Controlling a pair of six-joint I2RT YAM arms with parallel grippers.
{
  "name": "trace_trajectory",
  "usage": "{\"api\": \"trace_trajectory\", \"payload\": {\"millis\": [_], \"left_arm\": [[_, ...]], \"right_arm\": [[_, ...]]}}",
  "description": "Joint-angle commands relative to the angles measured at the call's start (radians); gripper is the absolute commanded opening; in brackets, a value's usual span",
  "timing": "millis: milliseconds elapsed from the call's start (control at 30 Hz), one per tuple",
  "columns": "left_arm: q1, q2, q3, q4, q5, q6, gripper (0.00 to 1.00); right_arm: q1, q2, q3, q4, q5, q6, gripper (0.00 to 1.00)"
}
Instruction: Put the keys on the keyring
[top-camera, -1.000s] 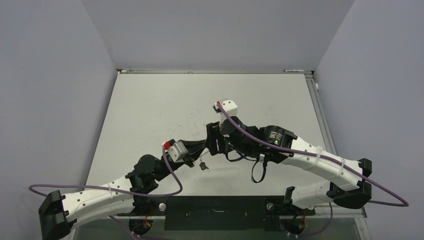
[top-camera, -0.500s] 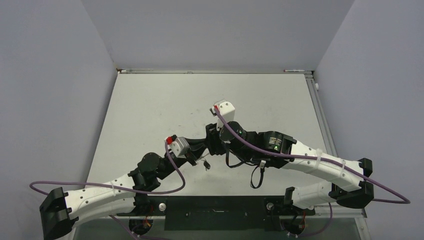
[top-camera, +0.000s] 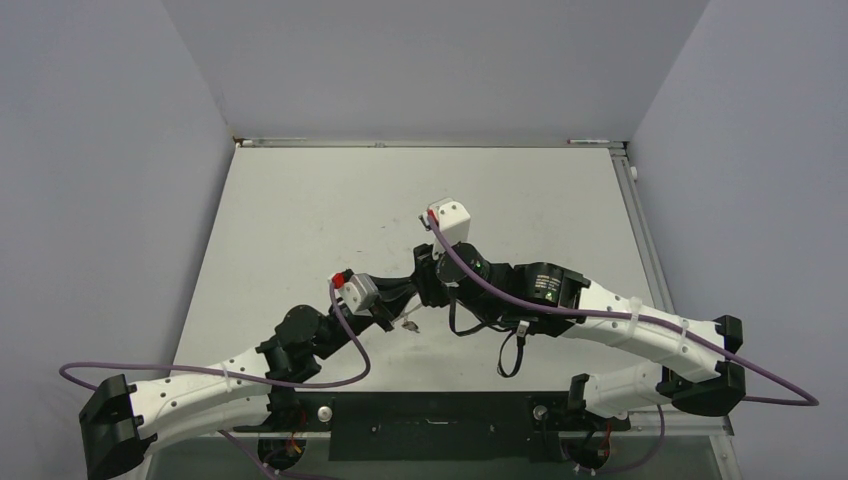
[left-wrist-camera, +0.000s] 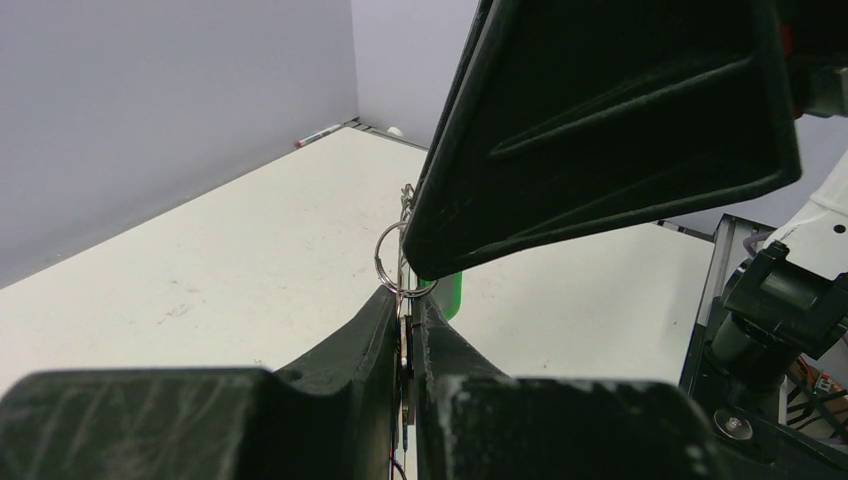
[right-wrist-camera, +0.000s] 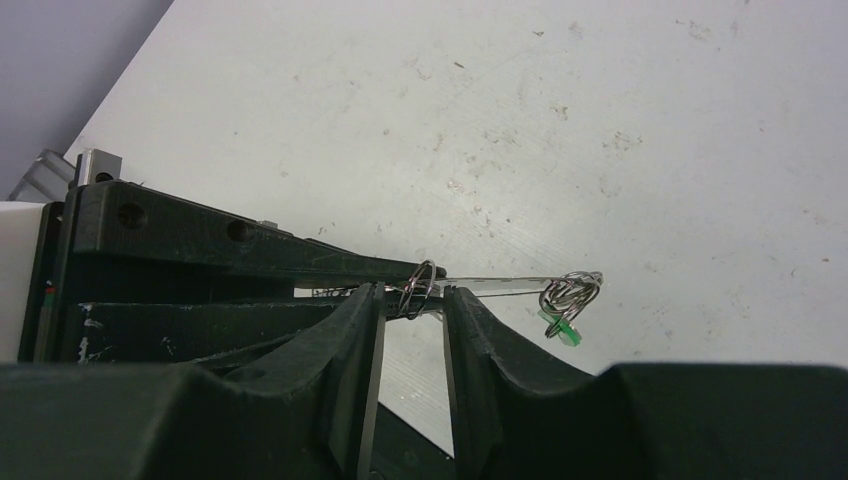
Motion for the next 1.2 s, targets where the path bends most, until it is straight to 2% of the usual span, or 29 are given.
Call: {"api": "trace_trajectory", "payload": {"millis": [0,67,233,333,400,533,733,967,1100,1167], "left_arm": [[-0.001,-0.021,0.047,0.094,-0.009,-0.007,0.00],[-0.001,-0.022,0.046,0.098,-0.010,-0.006,0.00],[-0.002,-0.025,0.044,0.104,-0.009,-0.003,0.00],[-0.002,-0.027,0.043,0.103,-0.009,0.003,0.00],[-0.002,-0.030,0.041,0.101,-0.009,0.006,0.00],[-0.001,-0.034,0.037,0.098,-0.005,0.018,0.00],[-0.002,-0.036,0.009,0.069,0.106,0.206,0.00],[-0.003,-0.042,-0.003,-0.019,0.149,0.436,0.01],[-0.005,-0.046,0.013,-0.090,0.194,0.559,0.16],[-0.007,-0.043,0.014,-0.105,0.195,0.602,0.18]], "right_arm": [[0.011,0.023,0.001,0.038,0.032,0.010,0.31],[0.012,0.025,0.003,0.035,0.033,0.013,0.32],[0.011,0.024,-0.003,0.040,0.024,0.015,0.25],[0.011,0.034,-0.002,0.037,0.016,0.015,0.17],[0.011,0.038,-0.002,0.040,0.018,0.012,0.06],[0.011,0.026,0.001,0.046,0.020,0.003,0.05],[-0.012,0.025,0.074,0.001,-0.038,-0.026,0.05],[-0.071,0.065,0.192,-0.136,-0.188,-0.053,0.05],[-0.116,0.075,0.220,-0.186,-0.276,-0.073,0.05],[-0.144,0.081,0.231,-0.205,-0.332,-0.083,0.05]]}}
